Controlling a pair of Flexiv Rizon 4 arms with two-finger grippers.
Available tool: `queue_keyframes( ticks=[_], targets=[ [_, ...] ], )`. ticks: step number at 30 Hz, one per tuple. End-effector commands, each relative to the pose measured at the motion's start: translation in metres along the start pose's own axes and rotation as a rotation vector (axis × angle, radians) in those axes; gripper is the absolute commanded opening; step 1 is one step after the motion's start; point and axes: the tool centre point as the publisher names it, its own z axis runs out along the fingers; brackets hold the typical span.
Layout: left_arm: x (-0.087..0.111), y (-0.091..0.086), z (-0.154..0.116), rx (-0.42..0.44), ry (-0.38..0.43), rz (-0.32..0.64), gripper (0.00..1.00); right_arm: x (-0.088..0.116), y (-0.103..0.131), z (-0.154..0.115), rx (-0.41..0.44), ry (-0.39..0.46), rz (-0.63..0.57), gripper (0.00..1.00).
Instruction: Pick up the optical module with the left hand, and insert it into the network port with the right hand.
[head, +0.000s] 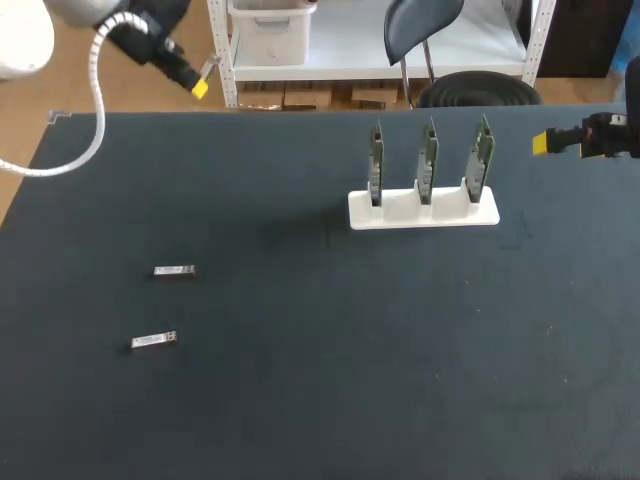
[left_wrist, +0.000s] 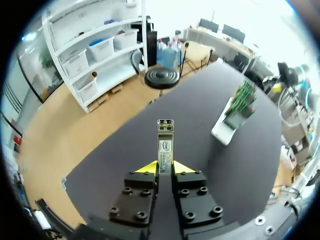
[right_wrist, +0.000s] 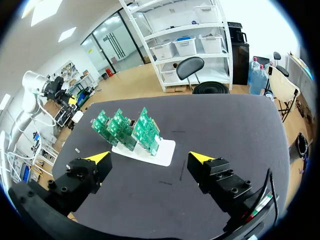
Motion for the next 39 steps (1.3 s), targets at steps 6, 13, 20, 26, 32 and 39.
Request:
queue_keyframes(
  ticks=[6, 13, 20, 26, 32, 39],
  targets=[
    [-0.026, -0.054, -0.033, 0.196, -0.546, -0.034, 0.00, 0.000, 0.002, -0.001, 0.007, -0.001, 0.001, 1.00],
    [-0.045, -0.097, -0.042, 0.285, -0.616, 0.013, 0.00, 0.000, 0.002, -0.001, 0.007, -0.001, 0.001, 1.00],
    [-0.062, -0.130, -0.032, 0.413, -0.674, 0.088, 0.00, 0.000, 0.002, -0.001, 0.007, -0.001, 0.001, 1.00],
    [-0.076, -0.151, -0.019, 0.453, -0.736, 0.174, 0.00, 0.000, 0.002, -0.001, 0.007, -0.001, 0.001, 1.00],
    [-0.095, -0.175, -0.005, 0.498, -0.776, 0.225, 0.00, 0.000, 0.002, -0.001, 0.007, -0.001, 0.001, 1.00],
    [-0.108, -0.193, 0.012, 0.526, -0.799, 0.265, 0.00, 0.000, 0.002, -0.001, 0.007, -0.001, 0.001, 1.00]
  ],
)
